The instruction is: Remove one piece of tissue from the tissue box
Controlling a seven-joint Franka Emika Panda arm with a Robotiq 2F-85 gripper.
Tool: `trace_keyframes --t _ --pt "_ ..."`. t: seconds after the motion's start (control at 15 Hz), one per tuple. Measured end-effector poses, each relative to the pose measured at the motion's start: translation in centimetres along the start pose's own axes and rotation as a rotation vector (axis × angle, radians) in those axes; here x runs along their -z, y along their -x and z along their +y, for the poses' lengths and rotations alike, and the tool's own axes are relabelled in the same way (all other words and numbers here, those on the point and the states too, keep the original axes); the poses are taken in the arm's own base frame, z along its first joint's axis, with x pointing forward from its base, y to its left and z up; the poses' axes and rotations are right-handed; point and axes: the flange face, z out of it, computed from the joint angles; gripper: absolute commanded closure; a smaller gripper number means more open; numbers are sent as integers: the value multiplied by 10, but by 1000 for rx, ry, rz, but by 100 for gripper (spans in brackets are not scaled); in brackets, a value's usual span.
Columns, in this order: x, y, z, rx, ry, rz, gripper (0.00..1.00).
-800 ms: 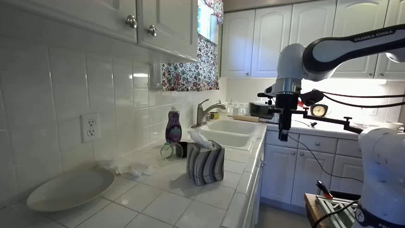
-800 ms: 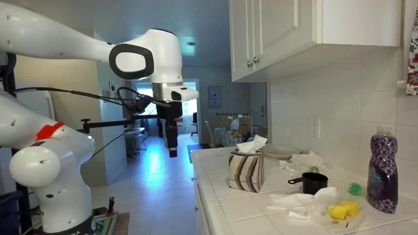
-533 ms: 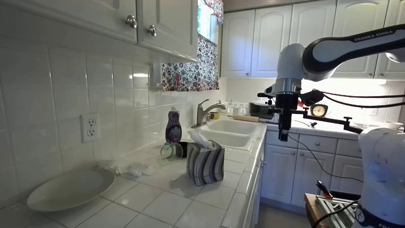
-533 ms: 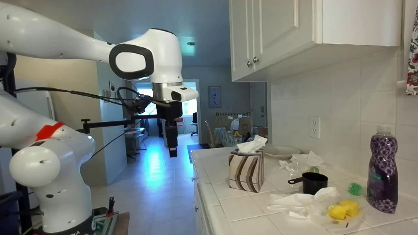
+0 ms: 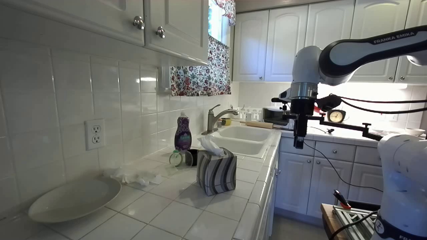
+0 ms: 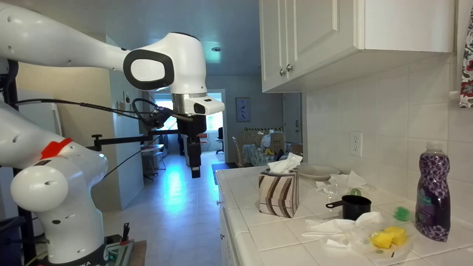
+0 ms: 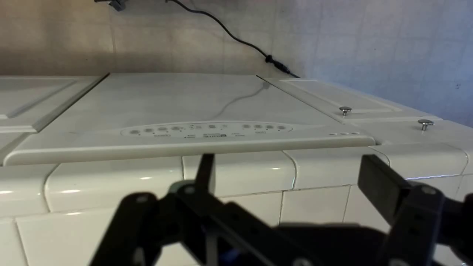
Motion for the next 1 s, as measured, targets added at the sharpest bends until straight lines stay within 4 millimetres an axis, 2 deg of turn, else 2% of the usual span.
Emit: trace_keyframes --t 1.0 --pt "2 1 3 19 29 -10 0"
